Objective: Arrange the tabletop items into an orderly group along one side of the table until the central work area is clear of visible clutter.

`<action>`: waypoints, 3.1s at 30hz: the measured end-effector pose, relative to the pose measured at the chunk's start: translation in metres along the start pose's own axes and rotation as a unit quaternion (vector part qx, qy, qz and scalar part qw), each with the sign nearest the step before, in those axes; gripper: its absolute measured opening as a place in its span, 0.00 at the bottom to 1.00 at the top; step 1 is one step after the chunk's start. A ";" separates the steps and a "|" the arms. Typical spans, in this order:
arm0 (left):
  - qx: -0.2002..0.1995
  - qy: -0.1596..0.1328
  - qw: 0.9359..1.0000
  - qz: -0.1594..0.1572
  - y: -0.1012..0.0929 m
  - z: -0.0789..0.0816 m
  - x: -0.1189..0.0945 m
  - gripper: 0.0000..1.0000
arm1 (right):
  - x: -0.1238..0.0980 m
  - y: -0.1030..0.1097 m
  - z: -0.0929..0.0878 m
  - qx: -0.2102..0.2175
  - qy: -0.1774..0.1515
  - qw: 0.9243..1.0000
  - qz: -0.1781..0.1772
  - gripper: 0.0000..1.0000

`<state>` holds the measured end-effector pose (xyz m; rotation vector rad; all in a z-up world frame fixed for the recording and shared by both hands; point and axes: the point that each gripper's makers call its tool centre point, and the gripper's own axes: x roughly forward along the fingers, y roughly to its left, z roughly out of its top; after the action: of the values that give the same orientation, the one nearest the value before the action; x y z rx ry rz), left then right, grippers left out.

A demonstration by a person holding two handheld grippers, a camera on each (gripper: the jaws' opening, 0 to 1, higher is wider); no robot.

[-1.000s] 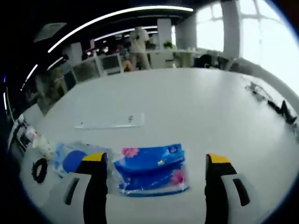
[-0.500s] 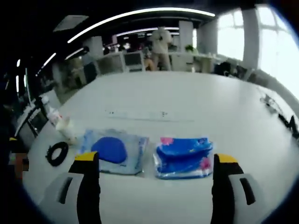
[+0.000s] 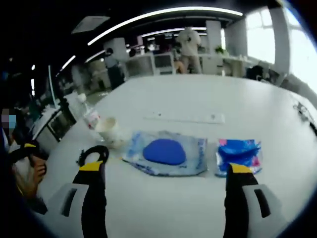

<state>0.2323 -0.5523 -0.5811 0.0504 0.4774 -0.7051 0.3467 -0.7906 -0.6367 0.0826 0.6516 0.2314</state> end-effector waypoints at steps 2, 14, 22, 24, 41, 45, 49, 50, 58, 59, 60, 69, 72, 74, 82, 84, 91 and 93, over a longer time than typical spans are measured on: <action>-0.001 -0.002 1.000 0.002 0.001 -0.001 -0.003 0.99 | 0.002 0.014 -0.004 -0.006 0.006 1.000 0.010 1.00; 0.006 -0.001 1.000 0.010 0.003 -0.008 -0.015 0.99 | 0.012 0.083 -0.025 -0.048 0.020 0.997 0.064 0.99; 0.004 0.002 1.000 0.012 0.005 -0.014 -0.020 0.99 | 0.021 0.109 -0.030 -0.038 0.018 0.996 0.073 0.97; 0.005 0.003 1.000 0.013 0.006 -0.015 -0.021 0.99 | 0.025 0.116 -0.032 -0.037 0.020 0.996 0.072 0.96; 0.001 0.013 1.000 0.015 0.015 -0.028 -0.030 0.99 | 0.052 0.160 -0.035 -0.028 0.025 0.995 0.088 0.95; -0.002 0.017 1.000 0.019 0.020 -0.033 -0.031 0.99 | 0.058 0.168 -0.034 -0.036 0.028 0.995 0.088 0.92; -0.003 0.018 1.000 0.020 0.024 -0.037 -0.032 0.99 | 0.066 0.175 -0.033 -0.032 0.028 0.995 0.086 0.90; -0.004 0.019 1.000 0.020 0.025 -0.038 -0.032 0.99 | 0.068 0.178 -0.032 -0.033 0.027 0.996 0.085 0.89; -0.009 0.030 0.999 0.026 0.035 -0.049 -0.033 0.99 | 0.085 0.199 -0.030 -0.034 0.021 0.995 0.089 0.83; -0.011 0.030 0.999 0.026 0.036 -0.050 -0.033 0.99 | 0.088 0.203 -0.030 -0.031 0.021 0.995 0.092 0.82; -0.012 0.030 0.999 0.027 0.037 -0.051 -0.033 0.99 | 0.089 0.205 -0.030 -0.028 0.021 0.995 0.092 0.81; -0.019 0.036 0.999 0.027 0.039 -0.060 -0.029 0.99 | 0.106 0.222 -0.031 -0.017 0.011 0.995 0.097 0.67; -0.019 0.039 0.999 0.026 0.040 -0.063 -0.028 0.99 | 0.110 0.226 -0.031 -0.010 0.008 0.995 0.096 0.59; -0.021 0.039 0.999 0.026 0.040 -0.066 -0.028 0.99 | 0.113 0.230 -0.032 -0.007 0.009 0.995 0.097 0.55; -0.025 0.046 0.998 0.024 0.041 -0.074 -0.027 0.99 | 0.129 0.247 -0.041 -0.018 0.011 0.994 0.108 0.47; -0.026 0.047 0.998 0.024 0.041 -0.076 -0.028 0.99 | 0.133 0.250 -0.044 -0.030 0.016 0.993 0.110 0.47; -0.024 0.053 0.998 0.022 0.043 -0.082 -0.027 0.99 | 0.144 0.254 -0.044 -0.046 0.014 0.993 0.105 0.41; -0.023 0.053 0.998 0.021 0.043 -0.082 -0.026 0.99 | 0.147 0.252 -0.047 -0.042 0.025 0.993 0.105 0.41</action>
<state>0.2090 -0.4864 -0.6479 0.0541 0.5926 -0.6522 0.3843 -0.5106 -0.7236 0.0641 0.6819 0.4638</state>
